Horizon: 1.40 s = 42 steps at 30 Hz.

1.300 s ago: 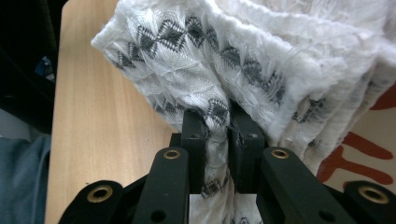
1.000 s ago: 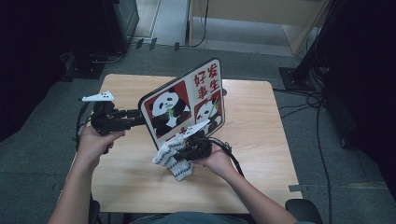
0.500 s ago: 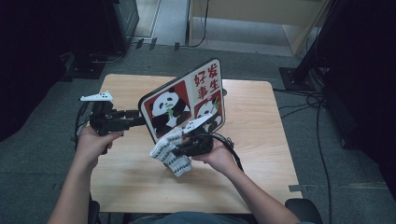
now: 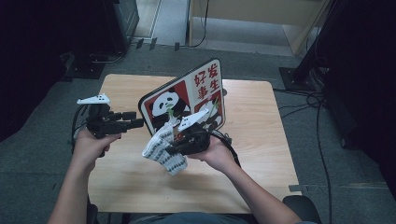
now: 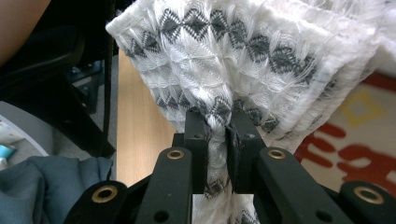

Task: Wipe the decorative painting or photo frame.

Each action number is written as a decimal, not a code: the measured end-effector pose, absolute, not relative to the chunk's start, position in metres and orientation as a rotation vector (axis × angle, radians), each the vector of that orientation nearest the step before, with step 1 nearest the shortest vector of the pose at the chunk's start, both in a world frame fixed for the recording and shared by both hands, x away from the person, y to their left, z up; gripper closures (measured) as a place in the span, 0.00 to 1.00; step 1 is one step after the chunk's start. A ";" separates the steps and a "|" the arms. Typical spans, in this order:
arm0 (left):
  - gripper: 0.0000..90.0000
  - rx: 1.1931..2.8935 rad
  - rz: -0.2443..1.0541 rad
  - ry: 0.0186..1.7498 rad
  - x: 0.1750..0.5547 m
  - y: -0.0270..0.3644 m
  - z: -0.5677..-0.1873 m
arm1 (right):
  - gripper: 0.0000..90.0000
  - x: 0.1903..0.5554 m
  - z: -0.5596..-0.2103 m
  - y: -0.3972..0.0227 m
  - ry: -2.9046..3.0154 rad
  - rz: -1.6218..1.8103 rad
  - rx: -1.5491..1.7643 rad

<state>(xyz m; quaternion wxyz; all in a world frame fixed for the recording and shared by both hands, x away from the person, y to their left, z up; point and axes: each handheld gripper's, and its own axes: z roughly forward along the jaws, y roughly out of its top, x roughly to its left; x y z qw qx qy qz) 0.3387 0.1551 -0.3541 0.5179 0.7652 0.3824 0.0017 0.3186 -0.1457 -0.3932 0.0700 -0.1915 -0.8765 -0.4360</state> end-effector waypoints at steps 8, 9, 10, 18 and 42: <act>0.44 1.813 0.013 0.943 0.336 0.168 -0.353 | 0.90 0.313 -0.378 -0.137 -2.665 -1.307 -0.511; 0.44 1.813 0.013 0.945 0.335 0.169 -0.352 | 0.90 0.313 -0.376 -0.136 -2.683 -1.295 -0.505; 0.43 1.817 0.014 0.943 0.335 0.170 -0.352 | 0.90 0.313 -0.375 -0.136 -2.688 -1.288 -0.503; 0.42 1.805 0.026 0.957 0.335 0.181 -0.349 | 0.90 0.313 -0.355 -0.122 -2.699 -1.297 -0.454; 0.41 1.787 0.059 0.981 0.332 0.200 -0.344 | 0.90 0.309 -0.304 -0.080 -2.707 -1.313 -0.282</act>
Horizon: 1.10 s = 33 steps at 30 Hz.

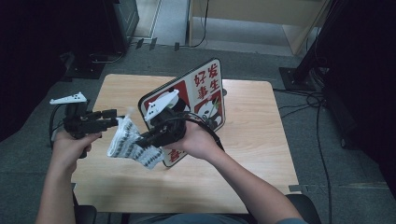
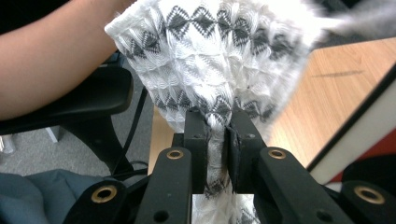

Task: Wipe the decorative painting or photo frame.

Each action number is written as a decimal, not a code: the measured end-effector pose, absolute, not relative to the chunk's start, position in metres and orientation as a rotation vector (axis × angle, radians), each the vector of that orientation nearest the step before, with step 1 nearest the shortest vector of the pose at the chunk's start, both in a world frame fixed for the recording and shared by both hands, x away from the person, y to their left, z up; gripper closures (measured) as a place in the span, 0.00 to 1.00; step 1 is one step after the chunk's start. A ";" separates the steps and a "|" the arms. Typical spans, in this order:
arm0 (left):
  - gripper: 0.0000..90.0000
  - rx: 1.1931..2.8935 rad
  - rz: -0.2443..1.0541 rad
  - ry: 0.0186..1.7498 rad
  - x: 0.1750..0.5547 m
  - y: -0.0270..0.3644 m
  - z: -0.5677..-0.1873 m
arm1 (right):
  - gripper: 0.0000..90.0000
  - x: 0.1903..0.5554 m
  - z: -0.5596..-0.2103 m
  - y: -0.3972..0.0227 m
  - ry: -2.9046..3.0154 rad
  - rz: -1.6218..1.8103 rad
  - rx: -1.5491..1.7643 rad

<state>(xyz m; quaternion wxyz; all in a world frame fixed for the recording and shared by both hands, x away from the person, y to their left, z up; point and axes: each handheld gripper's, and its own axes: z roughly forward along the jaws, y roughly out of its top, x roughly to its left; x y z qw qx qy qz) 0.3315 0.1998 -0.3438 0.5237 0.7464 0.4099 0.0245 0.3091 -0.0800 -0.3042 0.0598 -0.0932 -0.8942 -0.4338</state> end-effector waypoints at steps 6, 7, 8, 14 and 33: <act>0.41 1.784 0.063 0.980 0.332 0.200 -0.343 | 0.90 0.320 -0.289 -0.084 -2.716 -1.351 -0.336; 0.41 1.786 0.064 0.981 0.332 0.200 -0.343 | 0.90 0.323 -0.287 -0.085 -2.719 -1.357 -0.348; 0.41 1.787 0.068 0.981 0.332 0.200 -0.343 | 0.90 0.326 -0.284 -0.087 -2.724 -1.366 -0.364; 0.41 1.762 0.093 0.987 0.331 0.202 -0.341 | 0.90 0.341 -0.268 -0.094 -2.714 -1.437 -0.467; 0.41 1.784 0.097 0.984 0.331 0.200 -0.342 | 0.91 0.342 -0.288 -0.095 -2.731 -1.416 -0.548</act>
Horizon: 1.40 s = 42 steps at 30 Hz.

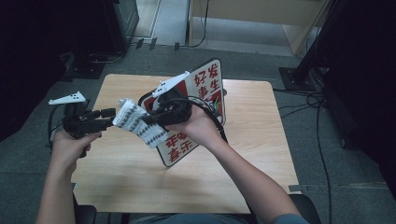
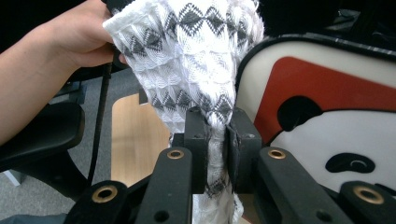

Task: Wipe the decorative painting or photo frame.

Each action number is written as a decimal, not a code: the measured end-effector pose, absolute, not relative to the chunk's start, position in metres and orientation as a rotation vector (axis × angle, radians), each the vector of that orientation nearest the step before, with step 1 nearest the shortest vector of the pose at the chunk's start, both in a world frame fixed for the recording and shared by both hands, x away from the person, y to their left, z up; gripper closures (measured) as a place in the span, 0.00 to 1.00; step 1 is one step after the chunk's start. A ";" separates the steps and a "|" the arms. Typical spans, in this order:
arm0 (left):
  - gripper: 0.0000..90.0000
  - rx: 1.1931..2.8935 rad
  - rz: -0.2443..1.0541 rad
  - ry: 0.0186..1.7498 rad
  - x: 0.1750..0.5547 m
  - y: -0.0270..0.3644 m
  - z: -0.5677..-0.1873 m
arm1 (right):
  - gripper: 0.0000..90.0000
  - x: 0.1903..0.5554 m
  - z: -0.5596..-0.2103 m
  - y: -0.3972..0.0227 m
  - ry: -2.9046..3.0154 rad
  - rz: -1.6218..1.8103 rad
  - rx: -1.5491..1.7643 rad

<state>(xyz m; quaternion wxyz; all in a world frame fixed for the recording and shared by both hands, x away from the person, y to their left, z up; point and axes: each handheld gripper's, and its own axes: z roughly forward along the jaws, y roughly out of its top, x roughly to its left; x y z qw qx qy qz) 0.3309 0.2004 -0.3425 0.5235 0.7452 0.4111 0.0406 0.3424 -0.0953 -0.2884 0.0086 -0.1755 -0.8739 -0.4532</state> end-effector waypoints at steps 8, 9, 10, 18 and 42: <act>0.41 1.775 0.097 0.985 0.330 0.202 -0.342 | 0.91 0.343 -0.297 -0.099 -2.731 -1.403 -0.566; 0.41 1.779 0.097 0.985 0.330 0.202 -0.342 | 0.91 0.342 -0.298 -0.100 -2.731 -1.397 -0.570; 0.41 1.782 0.094 0.982 0.331 0.201 -0.342 | 0.91 0.342 -0.299 -0.100 -2.734 -1.396 -0.566; 0.41 1.779 0.097 0.985 0.330 0.202 -0.342 | 0.91 0.341 -0.302 -0.102 -2.735 -1.374 -0.572; 0.41 1.795 0.078 0.965 0.329 0.196 -0.336 | 0.90 0.335 -0.323 -0.107 -2.730 -1.322 -0.597</act>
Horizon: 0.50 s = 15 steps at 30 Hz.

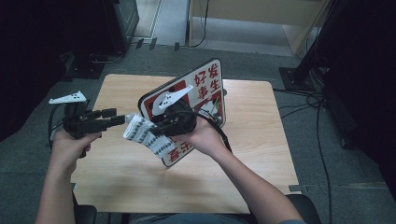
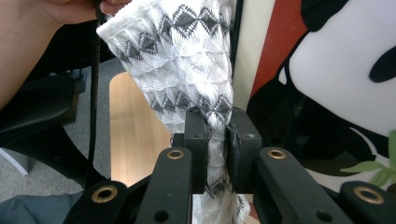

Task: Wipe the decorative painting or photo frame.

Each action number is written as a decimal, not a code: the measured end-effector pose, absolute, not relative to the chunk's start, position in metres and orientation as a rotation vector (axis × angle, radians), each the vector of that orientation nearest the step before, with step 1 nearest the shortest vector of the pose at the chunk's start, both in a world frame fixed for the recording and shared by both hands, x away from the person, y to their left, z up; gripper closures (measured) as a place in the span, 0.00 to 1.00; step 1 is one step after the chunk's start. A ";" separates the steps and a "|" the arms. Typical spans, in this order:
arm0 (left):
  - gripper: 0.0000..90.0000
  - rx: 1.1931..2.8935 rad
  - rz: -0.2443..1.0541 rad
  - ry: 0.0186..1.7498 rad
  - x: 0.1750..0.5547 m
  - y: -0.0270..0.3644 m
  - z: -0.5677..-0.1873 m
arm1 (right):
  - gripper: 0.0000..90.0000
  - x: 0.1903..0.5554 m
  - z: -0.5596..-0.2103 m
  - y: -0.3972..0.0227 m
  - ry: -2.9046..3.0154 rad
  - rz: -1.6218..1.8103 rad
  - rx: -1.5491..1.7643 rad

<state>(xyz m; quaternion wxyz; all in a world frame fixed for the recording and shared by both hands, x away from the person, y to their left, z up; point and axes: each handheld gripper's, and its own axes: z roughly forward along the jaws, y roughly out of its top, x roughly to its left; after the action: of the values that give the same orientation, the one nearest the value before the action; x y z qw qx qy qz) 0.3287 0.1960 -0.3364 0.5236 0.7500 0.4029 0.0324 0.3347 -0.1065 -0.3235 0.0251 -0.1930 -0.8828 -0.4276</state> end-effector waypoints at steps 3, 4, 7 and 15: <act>0.41 1.797 0.081 0.956 0.329 0.195 -0.334 | 0.90 0.334 -0.325 -0.106 -2.728 -1.315 -0.598; 0.42 1.792 0.081 0.954 0.329 0.194 -0.333 | 0.90 0.334 -0.325 -0.106 -2.725 -1.314 -0.602; 0.42 1.798 0.082 0.945 0.328 0.191 -0.330 | 0.90 0.333 -0.328 -0.106 -2.726 -1.308 -0.604; 0.54 1.795 0.036 0.913 0.329 0.183 -0.323 | 0.90 0.333 -0.335 -0.108 -2.719 -1.290 -0.628</act>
<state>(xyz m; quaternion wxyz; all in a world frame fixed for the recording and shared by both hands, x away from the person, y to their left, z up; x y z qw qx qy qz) 0.3290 0.1832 -0.3233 0.5342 0.7534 0.3831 0.0153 0.3331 -0.1079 -0.3353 0.0335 -0.2043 -0.8840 -0.4192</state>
